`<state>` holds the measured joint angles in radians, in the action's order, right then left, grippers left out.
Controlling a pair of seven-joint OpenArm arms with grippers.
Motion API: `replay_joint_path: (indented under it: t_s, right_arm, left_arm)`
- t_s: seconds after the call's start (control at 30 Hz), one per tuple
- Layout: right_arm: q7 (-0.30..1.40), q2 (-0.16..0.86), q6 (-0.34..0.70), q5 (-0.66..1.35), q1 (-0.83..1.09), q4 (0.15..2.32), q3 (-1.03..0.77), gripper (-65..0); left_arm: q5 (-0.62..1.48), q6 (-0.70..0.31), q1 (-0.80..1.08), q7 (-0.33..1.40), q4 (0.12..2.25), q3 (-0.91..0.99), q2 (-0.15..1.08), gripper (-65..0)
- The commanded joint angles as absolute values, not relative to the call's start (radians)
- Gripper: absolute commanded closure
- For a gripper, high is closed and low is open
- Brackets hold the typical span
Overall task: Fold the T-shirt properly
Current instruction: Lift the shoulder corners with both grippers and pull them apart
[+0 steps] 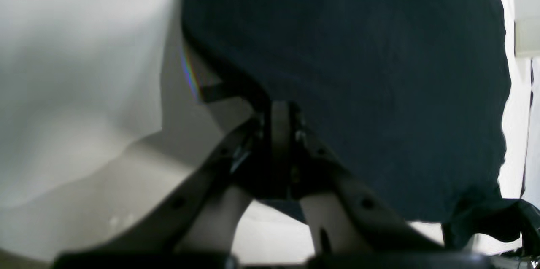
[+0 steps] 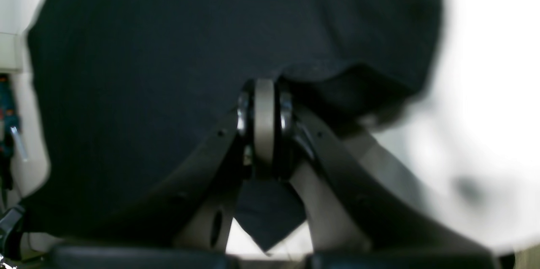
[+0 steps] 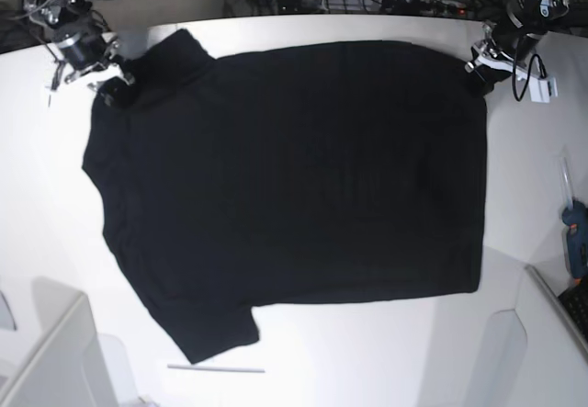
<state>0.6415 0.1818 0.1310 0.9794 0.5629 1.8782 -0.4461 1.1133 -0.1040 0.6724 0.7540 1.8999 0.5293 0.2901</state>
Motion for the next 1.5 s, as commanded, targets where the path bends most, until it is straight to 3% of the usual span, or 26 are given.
replay_joint_path:
  t_s: [0.0, 0.27, 0.47, 1.1, 1.47]
  right_arm:
    - [0.639, 0.194, 0.137, 0.992, 0.547, 1.896, -0.455, 0.0]
    - [0.75, 0.199, 0.134, 0.992, 0.38, 1.888, -0.455, 0.0]
    - [0.786, 0.202, 0.042, 0.99, 0.266, 1.863, -0.447, 0.0]
    - [0.819, 0.203, 0.036, 0.99, -0.01, 1.58, -0.446, 0.0]
    - [0.82, 0.196, 0.042, 0.851, -0.124, 1.491, -0.446, 0.0]
  left_arm:
    - [1.132, -0.108, 0.662, 0.753, 1.914, 0.535, 0.286, 0.0]
    - [1.109, -0.042, 0.562, 0.794, 1.913, 0.547, 0.277, 0.0]
    - [1.109, 0.021, 0.47, 0.796, 1.868, 0.539, 0.277, 0.0]
    - [1.107, 0.024, 0.291, 0.796, 1.675, 0.538, 0.285, 0.0]
    - [0.978, 0.024, 0.216, 0.796, 1.67, 0.536, 0.278, 0.0]
